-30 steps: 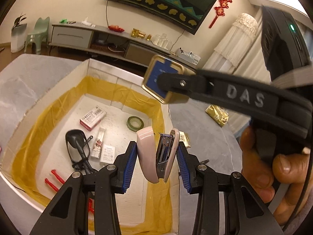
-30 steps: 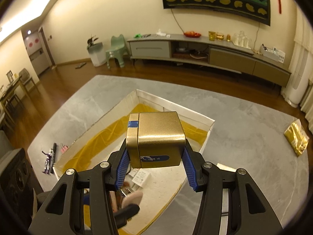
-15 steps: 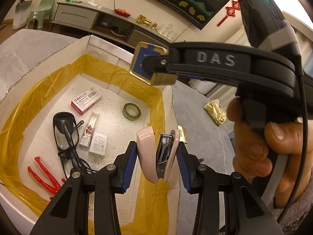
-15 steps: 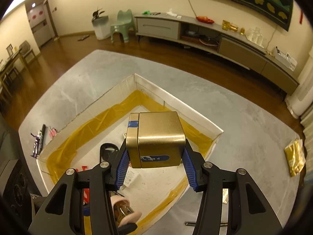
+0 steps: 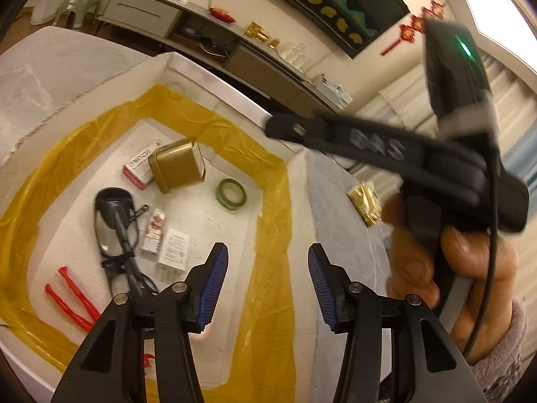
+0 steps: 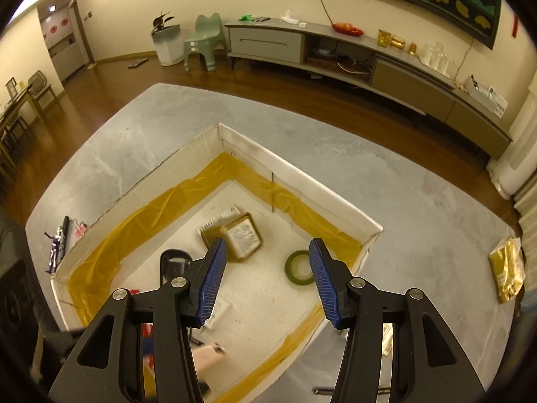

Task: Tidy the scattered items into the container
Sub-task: 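Open the right gripper to drop the gold tin while the left gripper releases the stapler, then move both grippers out of the box toward the tissue pack and black pen, then grasp the cream tissue pack with the right gripper while the left gripper grasps the black pen, then lift and carry the tissue pack and pen over the white box with both grippers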

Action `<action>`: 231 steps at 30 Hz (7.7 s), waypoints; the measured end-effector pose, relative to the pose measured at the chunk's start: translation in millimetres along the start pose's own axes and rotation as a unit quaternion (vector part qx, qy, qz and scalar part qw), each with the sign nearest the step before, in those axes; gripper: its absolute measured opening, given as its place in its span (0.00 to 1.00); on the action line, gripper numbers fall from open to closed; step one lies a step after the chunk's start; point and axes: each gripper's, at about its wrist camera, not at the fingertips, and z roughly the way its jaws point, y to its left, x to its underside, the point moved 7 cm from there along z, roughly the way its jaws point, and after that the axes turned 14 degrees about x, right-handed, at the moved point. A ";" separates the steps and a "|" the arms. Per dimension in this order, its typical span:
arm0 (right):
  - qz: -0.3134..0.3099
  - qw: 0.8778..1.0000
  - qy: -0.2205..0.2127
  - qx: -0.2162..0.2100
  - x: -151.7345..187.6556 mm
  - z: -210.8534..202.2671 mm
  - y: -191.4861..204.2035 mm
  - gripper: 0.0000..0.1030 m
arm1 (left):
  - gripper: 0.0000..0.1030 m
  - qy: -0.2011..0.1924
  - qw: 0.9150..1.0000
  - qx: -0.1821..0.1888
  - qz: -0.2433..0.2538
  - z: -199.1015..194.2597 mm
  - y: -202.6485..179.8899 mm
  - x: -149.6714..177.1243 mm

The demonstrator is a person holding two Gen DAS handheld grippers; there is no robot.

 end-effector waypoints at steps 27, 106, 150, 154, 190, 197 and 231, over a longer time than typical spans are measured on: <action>-0.018 1.000 -0.014 -0.019 43.8 -52.5 25.5 0.53 | 0.49 -0.067 0.997 -0.032 0.014 -54.2 -0.4 -15.0; 0.054 0.994 0.081 0.042 119.4 97.8 -117.6 0.63 | 0.50 0.109 0.967 -0.095 0.211 113.7 -81.3 149.3; 0.044 0.997 0.061 0.035 185.2 74.6 -174.3 0.51 | 0.55 0.175 0.943 -0.086 0.270 186.3 -96.7 174.7; 0.102 0.992 0.061 0.038 189.6 69.9 -205.0 0.51 | 0.55 0.185 0.934 -0.091 0.291 204.8 -99.2 181.1; 0.195 0.980 0.042 0.010 201.7 30.1 -221.4 0.51 | 0.11 0.135 0.971 -0.027 0.196 173.3 -114.0 137.0; 0.213 0.977 0.028 0.008 213.7 4.8 -210.8 0.51 | 0.11 0.128 0.970 -0.025 0.207 154.0 -125.2 141.6; 0.210 0.977 -0.039 -0.021 259.9 -104.6 -108.6 0.51 | 0.11 0.051 0.978 0.009 0.201 11.7 -164.9 177.9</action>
